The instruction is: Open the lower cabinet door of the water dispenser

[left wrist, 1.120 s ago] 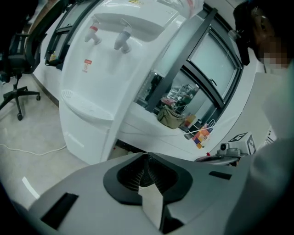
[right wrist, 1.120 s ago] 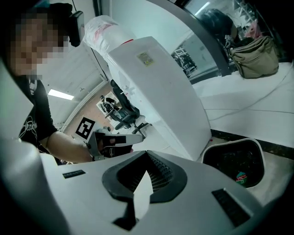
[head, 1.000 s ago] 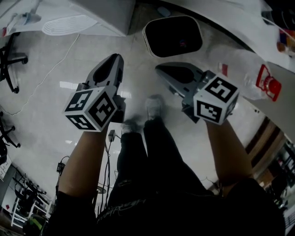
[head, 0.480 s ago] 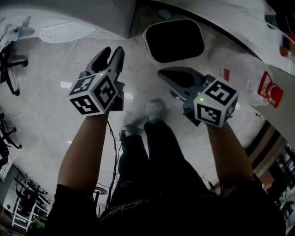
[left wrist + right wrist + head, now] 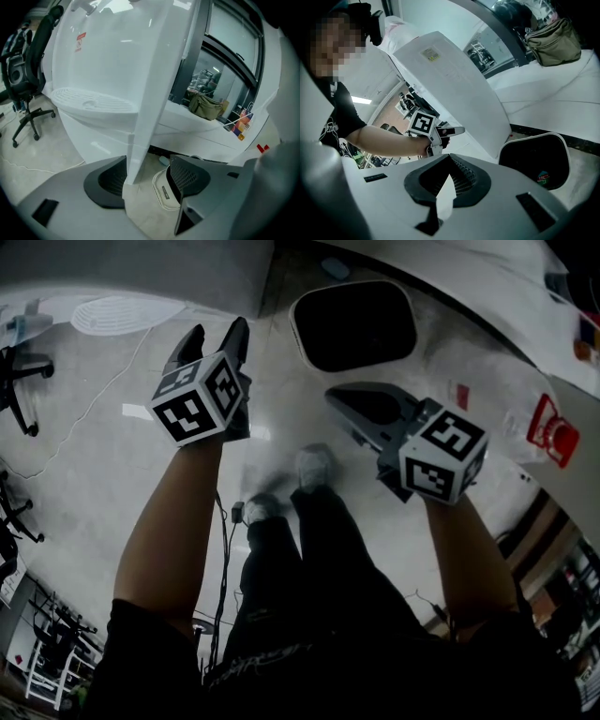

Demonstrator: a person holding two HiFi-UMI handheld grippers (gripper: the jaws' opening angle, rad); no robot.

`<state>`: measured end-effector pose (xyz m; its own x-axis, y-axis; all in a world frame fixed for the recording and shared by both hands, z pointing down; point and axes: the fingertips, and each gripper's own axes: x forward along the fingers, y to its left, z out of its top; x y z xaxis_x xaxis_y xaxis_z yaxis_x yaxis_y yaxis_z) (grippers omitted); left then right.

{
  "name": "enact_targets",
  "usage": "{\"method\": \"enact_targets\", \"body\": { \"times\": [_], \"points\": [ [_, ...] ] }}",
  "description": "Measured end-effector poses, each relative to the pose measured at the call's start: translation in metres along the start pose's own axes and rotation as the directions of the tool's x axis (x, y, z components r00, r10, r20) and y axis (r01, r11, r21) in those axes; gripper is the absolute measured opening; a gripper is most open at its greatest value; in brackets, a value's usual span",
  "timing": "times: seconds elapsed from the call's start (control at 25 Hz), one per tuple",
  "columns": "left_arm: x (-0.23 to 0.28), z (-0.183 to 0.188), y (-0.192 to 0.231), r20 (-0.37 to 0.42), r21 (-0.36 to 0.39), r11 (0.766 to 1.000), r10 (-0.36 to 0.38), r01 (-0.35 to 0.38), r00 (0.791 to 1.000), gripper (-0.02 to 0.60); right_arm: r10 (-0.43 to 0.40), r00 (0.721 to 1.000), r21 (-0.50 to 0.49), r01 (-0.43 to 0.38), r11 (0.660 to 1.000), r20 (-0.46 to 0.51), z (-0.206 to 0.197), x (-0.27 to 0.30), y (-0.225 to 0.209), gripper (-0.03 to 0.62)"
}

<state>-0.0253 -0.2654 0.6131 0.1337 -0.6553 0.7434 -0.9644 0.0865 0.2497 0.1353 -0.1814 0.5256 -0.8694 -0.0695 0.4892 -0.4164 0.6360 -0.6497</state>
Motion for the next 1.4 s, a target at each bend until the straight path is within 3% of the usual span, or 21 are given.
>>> {"method": "enact_targets", "body": {
  "times": [0.16, 0.4, 0.8, 1.4],
  "points": [
    [0.012, 0.001, 0.010, -0.017, 0.036, 0.997, 0.066, -0.065, 0.998, 0.273, -0.009, 1.000, 0.021, 0.009, 1.000, 0.003, -0.005, -0.005, -0.005, 0.012],
    [0.021, 0.006, 0.028, -0.007, 0.022, 0.988, 0.153, -0.153, 0.988, 0.272, -0.015, 1.000, 0.043, 0.016, 0.999, -0.012, -0.015, -0.009, -0.007, 0.012],
    [0.028, 0.011, 0.033, -0.002, -0.015, 0.982, 0.186, -0.186, 0.983, 0.269, -0.017, 1.000, 0.052, 0.017, 0.998, -0.001, -0.013, -0.009, -0.007, 0.012],
    [0.026, 0.008, 0.035, 0.012, 0.025, 0.983, 0.183, -0.184, 0.983, 0.253, -0.016, 1.000, 0.063, 0.016, 0.998, -0.005, -0.012, -0.008, -0.009, 0.012]
  ]
}}
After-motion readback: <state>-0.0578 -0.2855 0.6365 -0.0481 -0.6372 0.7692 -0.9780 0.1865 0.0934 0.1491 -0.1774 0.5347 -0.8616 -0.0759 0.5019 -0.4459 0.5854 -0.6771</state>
